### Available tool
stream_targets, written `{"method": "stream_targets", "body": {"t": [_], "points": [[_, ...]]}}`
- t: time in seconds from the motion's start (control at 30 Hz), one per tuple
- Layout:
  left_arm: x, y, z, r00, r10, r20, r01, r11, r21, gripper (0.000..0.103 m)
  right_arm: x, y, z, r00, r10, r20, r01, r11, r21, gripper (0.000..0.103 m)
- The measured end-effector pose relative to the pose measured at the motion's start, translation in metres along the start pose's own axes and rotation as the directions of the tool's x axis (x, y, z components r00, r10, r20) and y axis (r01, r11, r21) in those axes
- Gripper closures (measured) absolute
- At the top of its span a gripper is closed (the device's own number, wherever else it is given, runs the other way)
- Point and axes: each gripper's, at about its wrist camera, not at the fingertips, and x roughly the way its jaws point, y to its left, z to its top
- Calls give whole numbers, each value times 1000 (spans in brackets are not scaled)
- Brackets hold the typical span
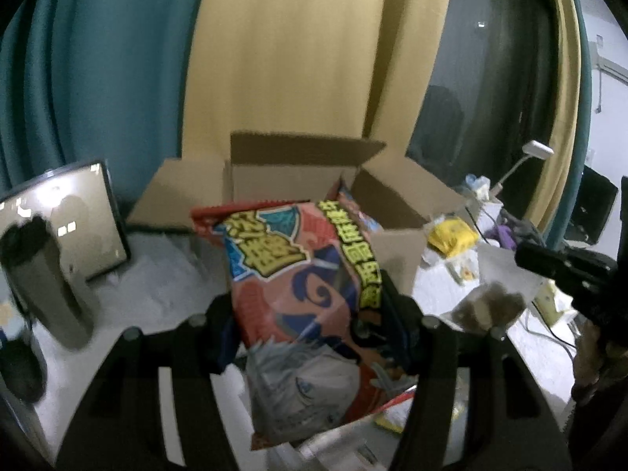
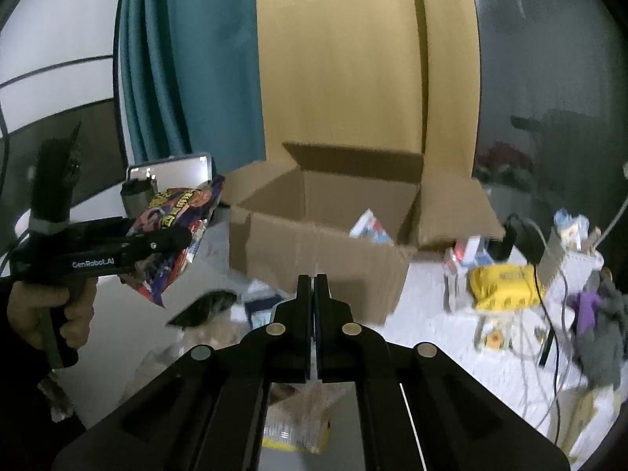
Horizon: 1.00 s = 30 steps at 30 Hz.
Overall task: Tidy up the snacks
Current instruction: 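Carry both bags into the cardboard box and open both tools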
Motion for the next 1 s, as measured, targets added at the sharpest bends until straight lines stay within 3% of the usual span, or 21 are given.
{"method": "stream_targets", "body": {"t": [0.37,0.57,0.83,0.93,0.97,1.0], "points": [[59,21,51,1000,1,28,-2,999,43,42,51,-13,58,994,-29,107,33,999,-37,101],[101,41,74,1000,9,20,-9,1000,9,42,89,-20,87,987,-59,150,69,996,-60,101],[154,63,87,999,9,-40,-11,999,-51,41,152,-29,104,986,-95,139,103,993,-56,101],[171,66,88,996,13,-86,-19,998,-67,29,174,-36,108,987,-115,109,119,992,-30,101],[173,66,88,997,17,-81,-23,997,-71,18,181,-39,109,990,-113,90,115,993,-23,101],[173,67,88,997,22,-75,-28,997,-75,14,189,-41,111,992,-111,68,112,994,-17,100]]}}
